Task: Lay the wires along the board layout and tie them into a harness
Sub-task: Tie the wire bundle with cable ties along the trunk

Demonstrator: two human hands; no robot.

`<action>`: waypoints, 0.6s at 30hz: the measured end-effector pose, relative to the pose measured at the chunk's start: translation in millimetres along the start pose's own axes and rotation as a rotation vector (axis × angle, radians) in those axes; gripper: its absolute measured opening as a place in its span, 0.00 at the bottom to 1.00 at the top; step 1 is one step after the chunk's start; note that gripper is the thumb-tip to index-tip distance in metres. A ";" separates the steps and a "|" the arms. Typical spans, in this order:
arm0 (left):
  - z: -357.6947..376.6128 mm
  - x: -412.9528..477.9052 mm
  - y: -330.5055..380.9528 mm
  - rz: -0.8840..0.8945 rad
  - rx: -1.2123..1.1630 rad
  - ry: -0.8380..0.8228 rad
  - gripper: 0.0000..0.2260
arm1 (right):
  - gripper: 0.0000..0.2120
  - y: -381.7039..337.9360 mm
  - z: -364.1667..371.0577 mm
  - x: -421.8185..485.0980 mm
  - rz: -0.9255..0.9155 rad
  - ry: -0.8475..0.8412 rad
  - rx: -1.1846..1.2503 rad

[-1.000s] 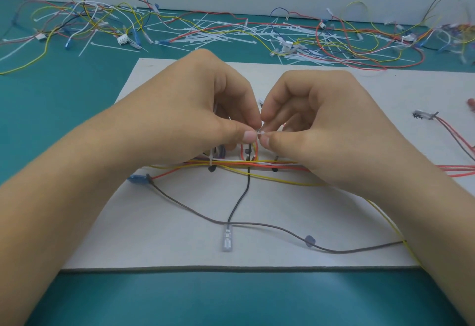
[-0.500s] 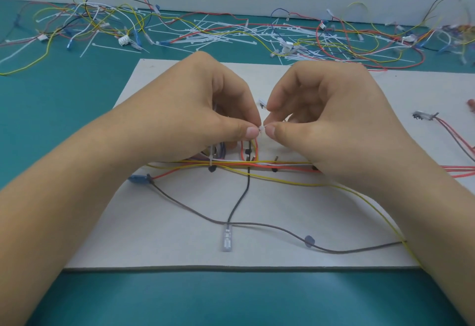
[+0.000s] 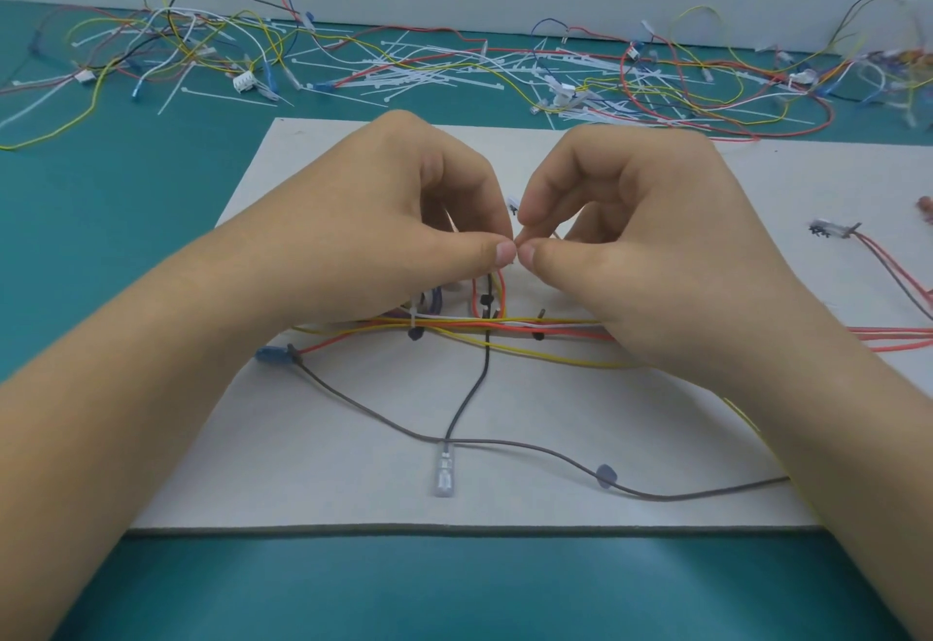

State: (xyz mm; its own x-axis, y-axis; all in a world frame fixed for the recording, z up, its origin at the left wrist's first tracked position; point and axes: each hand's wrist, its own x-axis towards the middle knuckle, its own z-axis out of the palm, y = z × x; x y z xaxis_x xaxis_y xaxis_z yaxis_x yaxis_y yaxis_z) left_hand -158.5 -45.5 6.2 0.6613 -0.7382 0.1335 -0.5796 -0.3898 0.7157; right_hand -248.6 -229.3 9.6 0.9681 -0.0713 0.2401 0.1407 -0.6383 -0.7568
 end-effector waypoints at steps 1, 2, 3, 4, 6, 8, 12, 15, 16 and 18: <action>0.3 -0.1 0.1 0.002 0.005 -0.003 0.03 | 0.10 -0.1 0.0 -0.1 0.001 0.000 0.000; 0.5 -0.2 0.4 0.003 0.007 -0.007 0.03 | 0.10 0.0 0.1 -0.3 0.003 0.002 -0.002; 0.7 -0.1 0.8 0.004 0.007 -0.013 0.03 | 0.10 -0.1 0.0 -0.4 0.006 0.006 -0.005; 0.7 0.1 1.1 0.004 0.004 -0.016 0.03 | 0.10 0.0 0.2 -0.6 0.009 0.013 -0.008; 0.3 0.2 1.5 0.003 0.001 -0.016 0.03 | 0.09 0.1 0.3 -0.9 0.015 0.025 -0.013; -0.6 0.4 1.8 0.000 0.006 -0.019 0.04 | 0.10 -0.1 0.5 -0.9 0.019 0.031 -0.013; -1.5 0.8 2.6 -0.014 0.010 -0.021 0.04 | 0.09 -0.9 0.3 -0.9 0.017 0.039 -0.008; -1.6 0.2 4.0 -0.009 0.009 -0.024 0.04 | 0.10 -1.3 -0.4 -1.1 0.017 0.048 -0.003; -2.0 0.1 4.3 -0.010 0.008 -0.023 0.04 | 0.10 -1.3 -0.4 -1.2 0.016 0.049 -0.004; -3.4 0.0 3.7 -0.013 0.005 -0.024 0.04 | 0.10 -1.6 -0.1 -1.4 0.014 0.049 0.000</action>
State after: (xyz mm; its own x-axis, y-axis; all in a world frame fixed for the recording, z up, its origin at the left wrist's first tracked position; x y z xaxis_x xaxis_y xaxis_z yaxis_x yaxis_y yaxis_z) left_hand -159.0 -45.0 11.2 0.6570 -0.7461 0.1081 -0.5737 -0.4017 0.7138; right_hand -250.2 -228.2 10.6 0.9587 -0.1181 0.2589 0.1269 -0.6369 -0.7604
